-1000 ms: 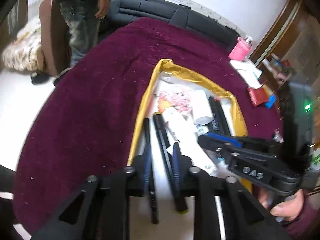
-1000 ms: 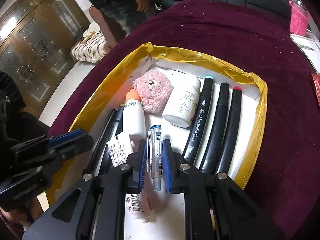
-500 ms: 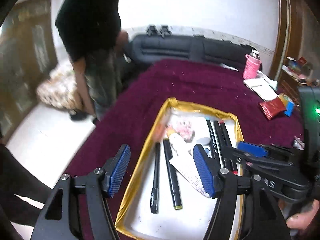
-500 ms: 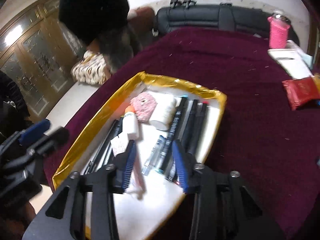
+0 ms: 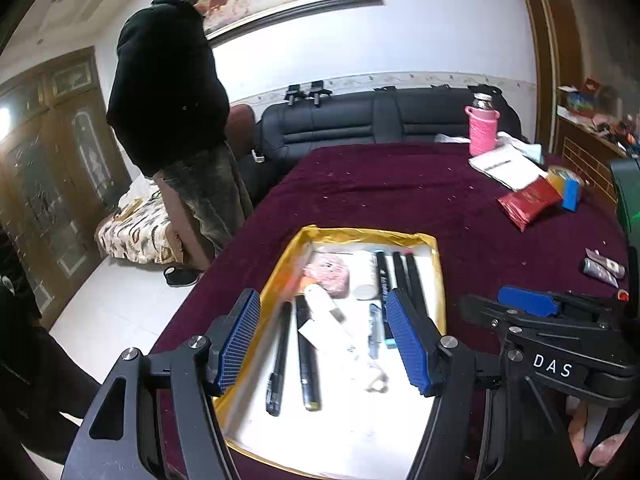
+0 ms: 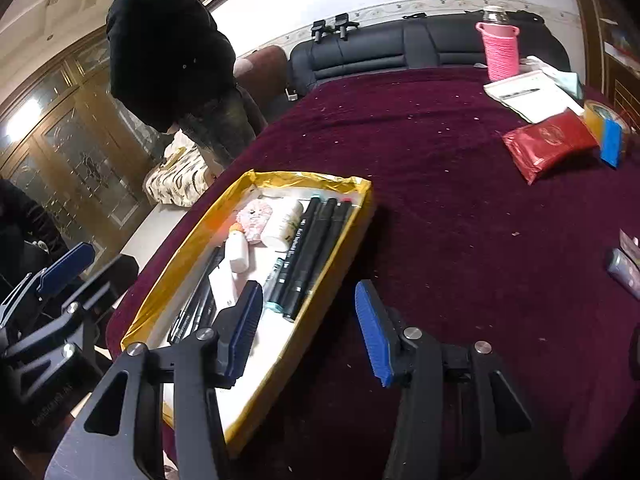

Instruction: Organize objects

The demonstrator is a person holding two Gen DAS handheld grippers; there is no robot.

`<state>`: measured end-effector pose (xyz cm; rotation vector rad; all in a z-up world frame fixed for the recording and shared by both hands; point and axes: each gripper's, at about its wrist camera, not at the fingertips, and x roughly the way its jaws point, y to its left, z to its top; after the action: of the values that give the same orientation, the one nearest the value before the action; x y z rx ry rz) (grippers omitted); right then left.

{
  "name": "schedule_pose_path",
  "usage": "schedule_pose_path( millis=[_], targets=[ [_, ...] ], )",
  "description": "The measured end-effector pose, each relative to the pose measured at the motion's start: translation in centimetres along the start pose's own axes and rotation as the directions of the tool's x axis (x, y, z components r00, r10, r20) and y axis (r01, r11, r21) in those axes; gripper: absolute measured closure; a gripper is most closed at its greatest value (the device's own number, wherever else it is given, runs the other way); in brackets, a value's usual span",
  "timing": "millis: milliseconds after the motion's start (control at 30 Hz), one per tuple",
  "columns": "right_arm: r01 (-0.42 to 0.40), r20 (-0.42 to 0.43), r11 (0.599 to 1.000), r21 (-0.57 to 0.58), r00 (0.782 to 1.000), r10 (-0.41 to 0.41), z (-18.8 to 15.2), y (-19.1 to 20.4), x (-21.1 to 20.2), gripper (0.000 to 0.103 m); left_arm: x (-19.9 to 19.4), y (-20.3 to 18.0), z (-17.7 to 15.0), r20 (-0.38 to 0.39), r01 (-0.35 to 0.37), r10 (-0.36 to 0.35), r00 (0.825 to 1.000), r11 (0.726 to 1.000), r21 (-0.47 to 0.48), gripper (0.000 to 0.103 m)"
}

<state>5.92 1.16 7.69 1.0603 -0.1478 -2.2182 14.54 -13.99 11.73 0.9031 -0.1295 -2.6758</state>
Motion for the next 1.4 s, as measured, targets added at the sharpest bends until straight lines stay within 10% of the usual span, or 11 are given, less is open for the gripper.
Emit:
schedule_pose_path(
  millis=[633,933,1067,1400],
  targets=[
    [0.036,0.084,0.977,0.212,0.995,-0.055,0.2,-11.5,-5.1,0.056,0.1,-8.9,0.4,-0.069,0.077,-0.066,0.995,0.981,0.178,0.043],
    [0.168,0.113,0.865,0.473,0.962,-0.248,-1.2,-26.6,-12.8,0.056,1.4,-12.7,0.4,-0.157,0.224,-0.195,0.968,0.956,0.189,0.043],
    [0.121,0.078,0.825,0.552,0.978,-0.195,-3.1,-30.5,-14.0,0.056,2.3,-14.2,0.2,-0.21,0.285,-0.247,0.946,0.941,0.179,0.043],
    [0.133,-0.03,0.824,0.551,0.99,-0.14,-4.4,-29.7,-10.3,0.049,2.7,-14.2,0.1,-0.244,0.347,-0.311,0.919,0.93,0.124,0.043]
  ],
)
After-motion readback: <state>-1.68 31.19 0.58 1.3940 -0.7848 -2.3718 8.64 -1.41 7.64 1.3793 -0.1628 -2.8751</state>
